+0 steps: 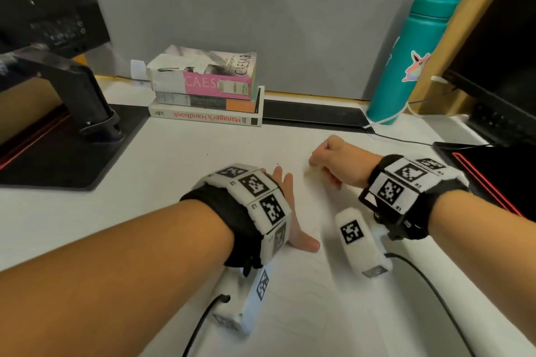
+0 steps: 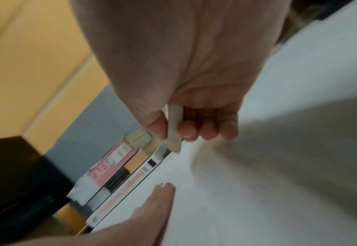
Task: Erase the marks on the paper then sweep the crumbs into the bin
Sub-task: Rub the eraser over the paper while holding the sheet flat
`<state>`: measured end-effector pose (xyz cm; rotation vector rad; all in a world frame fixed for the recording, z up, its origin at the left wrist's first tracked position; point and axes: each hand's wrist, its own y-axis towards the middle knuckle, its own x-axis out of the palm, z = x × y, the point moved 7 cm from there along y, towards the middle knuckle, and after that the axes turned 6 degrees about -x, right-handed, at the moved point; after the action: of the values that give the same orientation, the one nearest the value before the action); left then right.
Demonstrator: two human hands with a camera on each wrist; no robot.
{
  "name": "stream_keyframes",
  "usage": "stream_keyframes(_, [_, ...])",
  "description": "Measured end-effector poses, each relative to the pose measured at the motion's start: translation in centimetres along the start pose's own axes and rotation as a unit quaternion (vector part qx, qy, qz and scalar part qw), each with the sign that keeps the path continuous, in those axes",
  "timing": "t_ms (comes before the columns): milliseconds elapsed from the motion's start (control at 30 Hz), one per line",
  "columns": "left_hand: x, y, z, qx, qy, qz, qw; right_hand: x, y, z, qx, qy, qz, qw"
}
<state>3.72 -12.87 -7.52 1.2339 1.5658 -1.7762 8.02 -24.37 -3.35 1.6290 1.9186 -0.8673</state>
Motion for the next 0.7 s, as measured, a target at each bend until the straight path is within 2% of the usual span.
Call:
stream_keyframes(100, [0.2, -0.1, 0.9, 0.015, 0.031, 0.018, 0.999, 0.7, -0.1, 1.6, 0.031, 0.069, 0.003, 0.997])
stream_keyframes(167, [0.3, -1.2, 3.0, 0.100, 0.058, 0.061, 0.991, 1.0, 0.0, 2.0, 0.037, 0.086, 0.003, 0.996])
stream_keyframes(233, [1.4, -2.3, 4.8, 0.176, 0.073, 0.043, 0.981, 1.0, 0.4, 2.5, 0.049, 0.109, 0.003, 0.993])
stream_keyframes(300, [1.6, -1.7, 4.1, 0.132, 0.079, 0.015, 0.988, 0.7, 0.6, 2.8, 0.057, 0.129, 0.009, 0.990])
stream_keyframes(367, [0.4, -0.2, 2.0, 0.019, 0.057, 0.042, 0.997, 0.8, 0.9, 2.9, 0.060, 0.122, 0.006, 0.991])
stream_keyframes(400, [-0.2, 0.0, 1.6, -0.007, 0.038, 0.062, 0.997, 0.8, 1.0, 2.9, 0.061, 0.115, 0.005, 0.991])
stream_keyframes(433, [-0.8, -0.3, 2.1, 0.009, 0.029, 0.085, 0.996, 0.7, 1.2, 3.0, 0.064, 0.110, 0.005, 0.992])
stream_keyframes(467, [-1.0, -0.6, 3.3, 0.057, 0.024, 0.091, 0.994, 0.6, 1.3, 3.1, 0.069, 0.108, 0.007, 0.992])
stream_keyframes(533, [-0.2, -1.7, 5.4, 0.137, 0.037, 0.051, 0.989, 0.6, 1.4, 3.2, 0.083, 0.097, 0.003, 0.992])
stream_keyframes(567, [0.2, -1.2, 5.1, 0.124, 0.049, 0.035, 0.990, 0.6, 1.5, 3.1, 0.085, 0.085, -0.002, 0.993])
stream_keyframes(633, [0.0, 0.7, 3.1, 0.024, 0.045, 0.033, 0.998, 0.6, 1.6, 2.9, 0.085, 0.072, -0.005, 0.994])
stream_keyframes(667, [-0.5, 0.8, 2.4, -0.007, 0.015, 0.050, 0.999, 0.6, 1.6, 2.9, 0.089, 0.077, -0.002, 0.993])
stream_keyframes(700, [-1.1, 0.3, 2.6, -0.006, 0.002, 0.072, 0.997, 0.6, 1.7, 3.0, 0.093, 0.080, 0.003, 0.992])
